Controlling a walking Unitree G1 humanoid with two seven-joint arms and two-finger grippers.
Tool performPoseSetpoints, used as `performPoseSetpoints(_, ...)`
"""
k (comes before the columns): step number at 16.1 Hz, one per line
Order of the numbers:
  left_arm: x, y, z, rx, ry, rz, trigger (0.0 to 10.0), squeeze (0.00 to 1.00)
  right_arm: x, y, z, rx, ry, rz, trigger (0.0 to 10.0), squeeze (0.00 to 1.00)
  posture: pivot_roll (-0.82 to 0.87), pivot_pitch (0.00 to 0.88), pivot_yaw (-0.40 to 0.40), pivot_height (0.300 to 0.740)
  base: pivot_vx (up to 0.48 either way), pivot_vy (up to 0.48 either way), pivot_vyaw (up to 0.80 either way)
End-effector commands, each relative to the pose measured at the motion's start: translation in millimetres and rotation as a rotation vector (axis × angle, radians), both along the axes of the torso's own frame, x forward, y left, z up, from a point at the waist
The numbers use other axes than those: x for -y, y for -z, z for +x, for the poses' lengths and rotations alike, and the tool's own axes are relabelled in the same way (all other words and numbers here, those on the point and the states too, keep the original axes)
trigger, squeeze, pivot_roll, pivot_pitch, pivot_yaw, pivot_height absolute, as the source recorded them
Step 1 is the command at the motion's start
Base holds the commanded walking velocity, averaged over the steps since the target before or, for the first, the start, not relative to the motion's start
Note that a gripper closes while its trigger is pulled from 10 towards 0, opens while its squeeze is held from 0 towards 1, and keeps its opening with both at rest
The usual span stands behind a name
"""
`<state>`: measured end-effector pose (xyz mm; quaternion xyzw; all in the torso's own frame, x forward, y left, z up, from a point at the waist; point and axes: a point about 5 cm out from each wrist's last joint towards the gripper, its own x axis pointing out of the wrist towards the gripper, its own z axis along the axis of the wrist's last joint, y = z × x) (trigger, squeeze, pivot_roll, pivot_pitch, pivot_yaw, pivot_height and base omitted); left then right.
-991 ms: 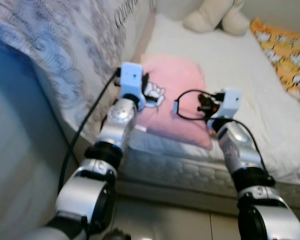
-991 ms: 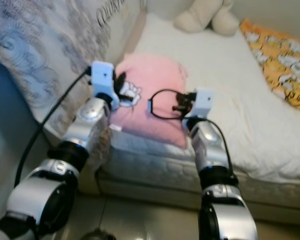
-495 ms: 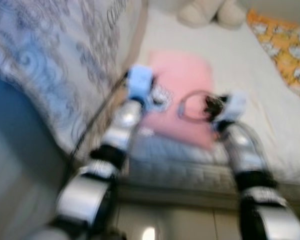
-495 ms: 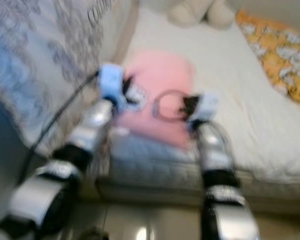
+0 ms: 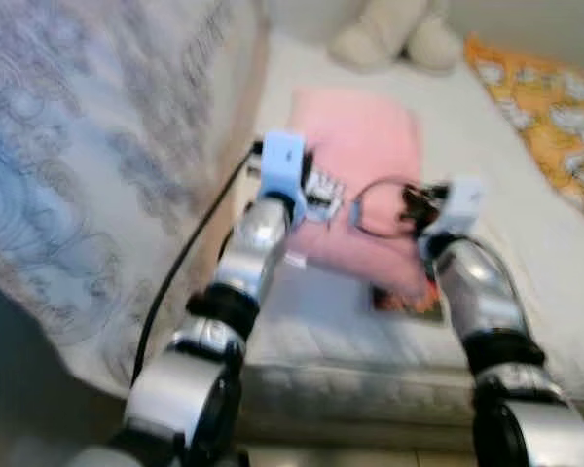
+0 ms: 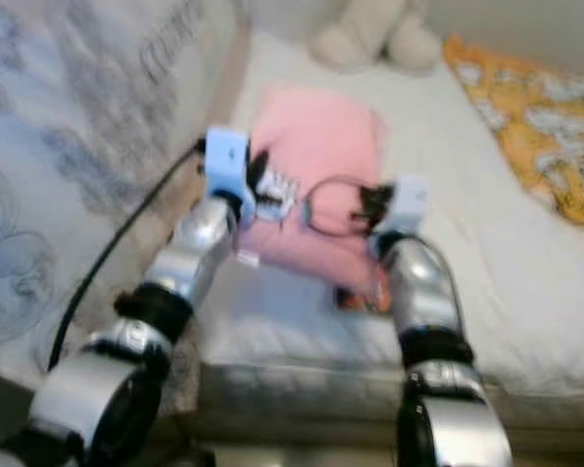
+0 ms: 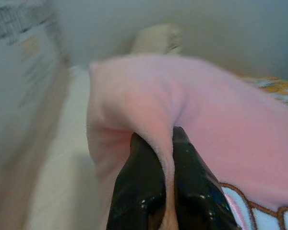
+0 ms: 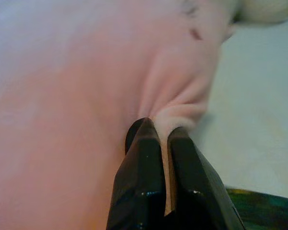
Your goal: Clean up the room
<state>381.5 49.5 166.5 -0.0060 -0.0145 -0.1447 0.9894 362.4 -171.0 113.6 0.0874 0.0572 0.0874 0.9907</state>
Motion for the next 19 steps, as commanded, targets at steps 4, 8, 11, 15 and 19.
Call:
performPoseSetpoints(4,2.7,11.5,6.9,-0.122,-0.159,-0.001,10.0,0.00,-7.9,20.4,3.8,-0.135,-0.164,-0.238,10.0,0.00,0.05,0.077,-0.073,0.740,0.000,0.000,0.00)
performPoseSetpoints(8,11.8,60.0,-14.9,-0.347,-0.238,-0.129,10.0,0.00,-17.4,47.0,-7.1,-0.246,-0.279,-0.517,10.0,0.00,0.04,0.127,-0.100,0.740,0.000,0.000,0.00)
performPoseSetpoints(11,27.6,59.9,-20.0,-0.346,-0.206,-0.157,10.0,0.00,-22.5,38.1,-0.9,-0.209,-0.303,-0.561,10.0,0.00,0.03,0.153,-0.106,0.740,0.000,0.000,0.00)
performPoseSetpoints(15,53.6,47.3,-22.4,-0.405,-0.159,-0.372,10.0,0.00,-7.9,17.3,11.0,-0.137,-0.240,-0.688,10.0,0.00,0.03,0.148,-0.106,0.740,0.000,0.000,0.00)
performPoseSetpoints(19,74.5,48.4,-32.4,-0.404,-0.089,-0.338,10.0,0.00,4.3,11.6,14.4,-0.147,-0.173,-0.719,10.0,0.00,0.02,0.131,-0.110,0.740,0.000,0.000,0.00)
